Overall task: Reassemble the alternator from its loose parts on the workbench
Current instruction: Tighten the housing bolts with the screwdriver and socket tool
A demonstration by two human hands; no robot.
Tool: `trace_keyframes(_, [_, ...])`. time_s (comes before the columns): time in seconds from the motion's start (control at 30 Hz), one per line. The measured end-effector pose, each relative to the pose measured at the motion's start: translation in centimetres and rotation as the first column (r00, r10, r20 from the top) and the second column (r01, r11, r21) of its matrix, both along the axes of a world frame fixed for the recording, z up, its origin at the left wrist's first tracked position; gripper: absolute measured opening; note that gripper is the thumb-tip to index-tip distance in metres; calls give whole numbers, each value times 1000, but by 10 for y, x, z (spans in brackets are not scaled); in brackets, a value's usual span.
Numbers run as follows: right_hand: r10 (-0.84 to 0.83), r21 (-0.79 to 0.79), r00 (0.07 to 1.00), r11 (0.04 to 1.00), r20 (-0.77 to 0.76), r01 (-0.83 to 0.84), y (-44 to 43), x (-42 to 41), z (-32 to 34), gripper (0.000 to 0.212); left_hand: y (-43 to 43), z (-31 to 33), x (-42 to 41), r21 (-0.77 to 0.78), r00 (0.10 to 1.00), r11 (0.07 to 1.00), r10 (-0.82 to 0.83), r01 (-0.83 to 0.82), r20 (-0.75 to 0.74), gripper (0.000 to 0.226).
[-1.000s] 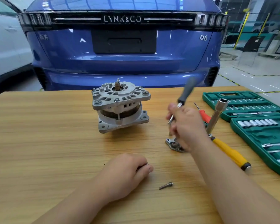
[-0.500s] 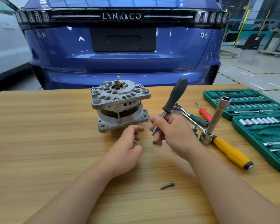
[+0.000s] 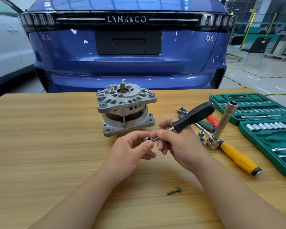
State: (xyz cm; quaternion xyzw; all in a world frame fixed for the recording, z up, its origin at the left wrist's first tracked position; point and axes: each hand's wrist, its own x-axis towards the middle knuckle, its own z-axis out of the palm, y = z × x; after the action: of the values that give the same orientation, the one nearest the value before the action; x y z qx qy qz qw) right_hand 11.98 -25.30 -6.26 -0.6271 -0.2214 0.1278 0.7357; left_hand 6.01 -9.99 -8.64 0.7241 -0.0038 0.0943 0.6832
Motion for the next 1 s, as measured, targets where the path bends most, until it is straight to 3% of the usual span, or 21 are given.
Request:
trace_keyframes(0.07, [28,63,999,998,-39,-26,0,0,-1,15,-2,3,-4,118,999,993,1,-6,42,13])
trace_keyframes(0.2, [68,125,993,991,-92,-57,-1,0,1,15,-2,2,-6,209,995,978,1,-22,103,22])
trace_keyframes(0.4, [108,204,988,975,-108,-84,-3,2,1,10,4,-1,-7,346,989,937,-8,-44,150,4])
trace_keyframes(0.47, [115,161,991,982,-71,-102,-1,2,1,5,4,-2,-7,388,984,920,-21,-50,176,2])
trace_keyframes(0.57, [84,64,996,994,6,-84,1,0,-1,22,4,-4,-9,468,972,877,-5,-108,234,2])
trace_keyframes(0.67, [63,80,998,995,-28,-61,4,-1,-3,18,1,-3,-9,511,958,839,38,-185,285,7])
trace_keyframes(0.77, [29,123,993,992,-110,-15,9,-3,-5,13,-2,-4,-10,485,948,845,76,-226,310,9])
trace_keyframes(1.0, [-83,8,996,997,-30,83,18,-10,-4,30,-11,-5,-11,286,971,942,118,-177,210,20])
